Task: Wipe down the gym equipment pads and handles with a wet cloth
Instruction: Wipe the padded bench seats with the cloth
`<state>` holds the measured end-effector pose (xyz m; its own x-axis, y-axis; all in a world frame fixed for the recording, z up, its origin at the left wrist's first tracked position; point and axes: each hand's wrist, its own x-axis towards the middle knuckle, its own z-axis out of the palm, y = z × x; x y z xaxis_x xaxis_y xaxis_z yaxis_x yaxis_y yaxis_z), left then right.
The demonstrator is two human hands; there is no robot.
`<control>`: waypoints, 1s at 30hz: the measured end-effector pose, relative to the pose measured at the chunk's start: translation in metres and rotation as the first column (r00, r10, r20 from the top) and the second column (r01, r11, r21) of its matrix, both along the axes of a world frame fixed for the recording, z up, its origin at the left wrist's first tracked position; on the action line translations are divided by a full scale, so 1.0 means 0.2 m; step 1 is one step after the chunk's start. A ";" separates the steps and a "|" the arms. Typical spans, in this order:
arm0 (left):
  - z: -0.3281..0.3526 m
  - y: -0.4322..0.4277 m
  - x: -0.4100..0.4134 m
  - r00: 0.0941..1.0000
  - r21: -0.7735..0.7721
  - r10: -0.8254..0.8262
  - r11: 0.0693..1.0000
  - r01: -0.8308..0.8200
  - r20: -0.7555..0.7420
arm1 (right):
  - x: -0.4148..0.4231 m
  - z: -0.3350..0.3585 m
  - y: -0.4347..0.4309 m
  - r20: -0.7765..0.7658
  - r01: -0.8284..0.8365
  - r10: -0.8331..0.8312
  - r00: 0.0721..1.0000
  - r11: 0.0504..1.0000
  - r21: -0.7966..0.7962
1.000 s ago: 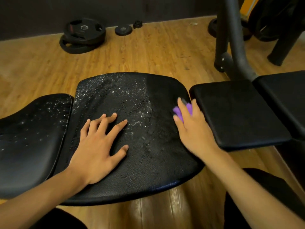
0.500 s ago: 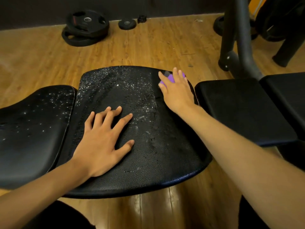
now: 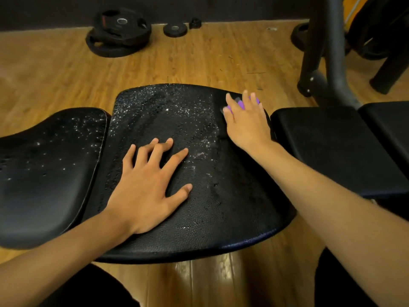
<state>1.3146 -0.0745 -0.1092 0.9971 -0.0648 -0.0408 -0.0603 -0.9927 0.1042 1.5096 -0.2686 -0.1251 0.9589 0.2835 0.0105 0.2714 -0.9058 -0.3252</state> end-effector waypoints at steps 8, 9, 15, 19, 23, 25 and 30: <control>0.01 -0.01 0.00 1.000 0.004 0.001 1.000 -0.001 -0.017 | -0.85 0.05 -0.25 -0.143 -0.194 0.182 0.973 0.978 -0.078; 0.01 -0.01 0.00 1.000 0.003 0.001 1.000 -0.001 -0.020 | -0.82 0.06 -0.26 -0.174 -0.215 0.197 0.965 0.972 -0.092; 0.01 -0.01 0.00 1.000 -0.014 0.006 1.000 -0.006 -0.005 | 0.00 -0.02 0.01 -0.005 -0.123 0.123 0.992 0.991 -0.053; 0.00 0.00 0.01 1.000 -0.021 0.009 1.000 -0.009 0.009 | 0.26 0.02 0.13 -0.059 -0.111 0.108 0.992 0.993 -0.050; 0.00 0.00 0.00 1.000 -0.019 0.005 1.000 -0.005 0.004 | -0.23 -0.03 -0.09 0.009 -0.193 0.193 0.981 0.981 -0.010; 0.00 0.00 0.00 1.000 -0.025 0.001 1.000 -0.001 0.006 | -0.62 -0.02 -0.20 0.006 -0.220 0.221 0.975 0.975 -0.034; 0.00 0.00 0.02 1.000 -0.059 0.008 0.998 -0.007 0.018 | -0.69 0.04 -0.20 -0.023 -0.274 0.274 0.962 0.955 -0.112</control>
<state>1.3178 -0.0741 -0.1087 0.9980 -0.0595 -0.0193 -0.0556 -0.9853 0.1614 1.3726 -0.3093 -0.1170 0.8442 0.5343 -0.0431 0.5124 -0.8280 -0.2277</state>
